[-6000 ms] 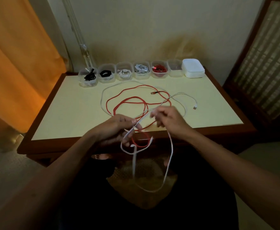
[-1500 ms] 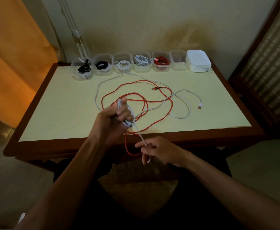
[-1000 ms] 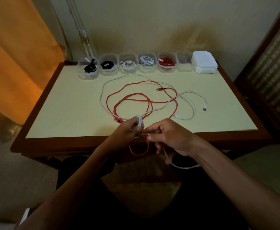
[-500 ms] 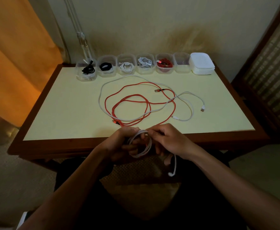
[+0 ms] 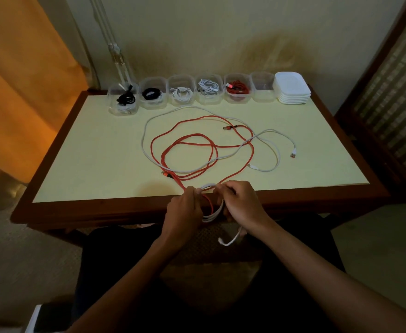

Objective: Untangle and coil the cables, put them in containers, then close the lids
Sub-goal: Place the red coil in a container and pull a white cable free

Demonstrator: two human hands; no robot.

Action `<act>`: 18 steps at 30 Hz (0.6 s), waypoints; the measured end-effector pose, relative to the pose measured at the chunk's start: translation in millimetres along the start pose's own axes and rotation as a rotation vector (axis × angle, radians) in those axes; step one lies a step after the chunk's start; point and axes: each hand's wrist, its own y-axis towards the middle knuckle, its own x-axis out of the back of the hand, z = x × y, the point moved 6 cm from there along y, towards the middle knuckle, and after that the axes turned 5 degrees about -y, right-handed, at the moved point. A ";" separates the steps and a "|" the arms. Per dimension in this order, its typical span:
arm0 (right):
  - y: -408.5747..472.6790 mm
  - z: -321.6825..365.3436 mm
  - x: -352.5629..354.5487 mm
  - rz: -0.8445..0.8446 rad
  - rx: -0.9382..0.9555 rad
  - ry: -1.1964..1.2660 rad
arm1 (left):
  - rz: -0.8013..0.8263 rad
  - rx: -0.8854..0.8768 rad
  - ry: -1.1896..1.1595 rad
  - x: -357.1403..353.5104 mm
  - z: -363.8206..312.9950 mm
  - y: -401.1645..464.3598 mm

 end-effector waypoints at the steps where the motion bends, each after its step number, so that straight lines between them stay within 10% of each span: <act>1: -0.3 -1.6 0.5 0.018 0.001 0.035 | 0.013 0.001 0.044 1.0 2.6 1.7; 9: -8.9 0.5 11.7 -0.127 0.194 -0.424 | 0.063 -0.148 -0.094 6.3 -2.6 8.9; 18: -18.8 2.9 8.3 0.187 -0.182 0.181 | 0.019 -0.143 -0.028 -7.0 -0.2 7.9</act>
